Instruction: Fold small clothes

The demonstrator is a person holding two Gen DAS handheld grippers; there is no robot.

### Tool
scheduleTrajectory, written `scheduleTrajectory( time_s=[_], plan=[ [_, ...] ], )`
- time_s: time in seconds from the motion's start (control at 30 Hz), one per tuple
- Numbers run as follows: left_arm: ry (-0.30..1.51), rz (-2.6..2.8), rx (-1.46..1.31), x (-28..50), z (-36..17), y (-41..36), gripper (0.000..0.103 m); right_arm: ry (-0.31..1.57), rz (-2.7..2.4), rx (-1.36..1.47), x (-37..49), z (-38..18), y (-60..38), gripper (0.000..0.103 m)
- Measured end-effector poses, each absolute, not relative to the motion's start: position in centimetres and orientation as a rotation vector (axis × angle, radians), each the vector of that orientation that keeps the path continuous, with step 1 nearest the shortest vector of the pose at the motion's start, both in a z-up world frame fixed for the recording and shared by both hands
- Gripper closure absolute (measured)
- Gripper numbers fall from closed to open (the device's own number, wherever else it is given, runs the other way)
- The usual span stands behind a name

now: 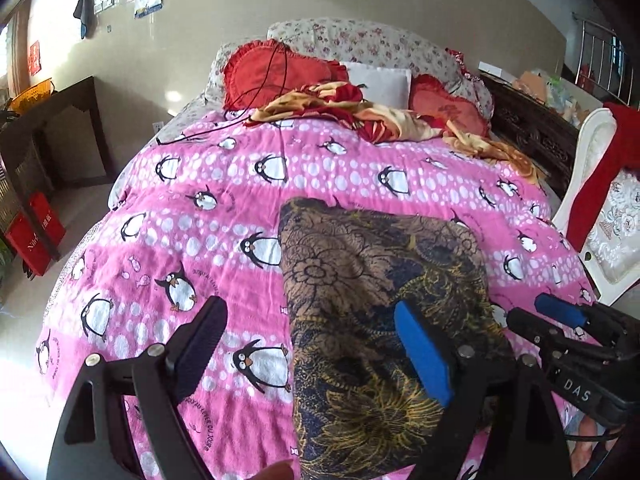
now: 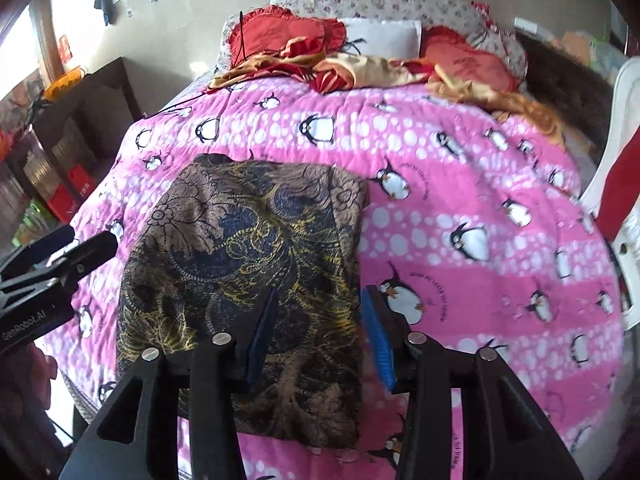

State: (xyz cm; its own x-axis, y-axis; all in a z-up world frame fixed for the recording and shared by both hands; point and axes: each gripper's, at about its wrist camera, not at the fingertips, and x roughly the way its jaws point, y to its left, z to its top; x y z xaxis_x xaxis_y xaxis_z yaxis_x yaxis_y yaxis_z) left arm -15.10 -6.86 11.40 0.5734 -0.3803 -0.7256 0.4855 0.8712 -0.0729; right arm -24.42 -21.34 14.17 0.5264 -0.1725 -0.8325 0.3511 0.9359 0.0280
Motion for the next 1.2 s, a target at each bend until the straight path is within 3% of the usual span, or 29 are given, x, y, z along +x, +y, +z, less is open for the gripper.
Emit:
scheduleTrajectory(
  time_s=[0.2,1.2],
  plan=[
    [0.809,-0.498,0.135,-15.1,11.7,-6.4,0.014,0.941,-0.327,0.215,-24.5,15.0,-21.0,0.052],
    [0.835,-0.494,0.139,-14.5,10.8,-6.5,0.014,0.988,-0.322,0.237,-23.8,13.4,-21.2,0.051]
  ],
)
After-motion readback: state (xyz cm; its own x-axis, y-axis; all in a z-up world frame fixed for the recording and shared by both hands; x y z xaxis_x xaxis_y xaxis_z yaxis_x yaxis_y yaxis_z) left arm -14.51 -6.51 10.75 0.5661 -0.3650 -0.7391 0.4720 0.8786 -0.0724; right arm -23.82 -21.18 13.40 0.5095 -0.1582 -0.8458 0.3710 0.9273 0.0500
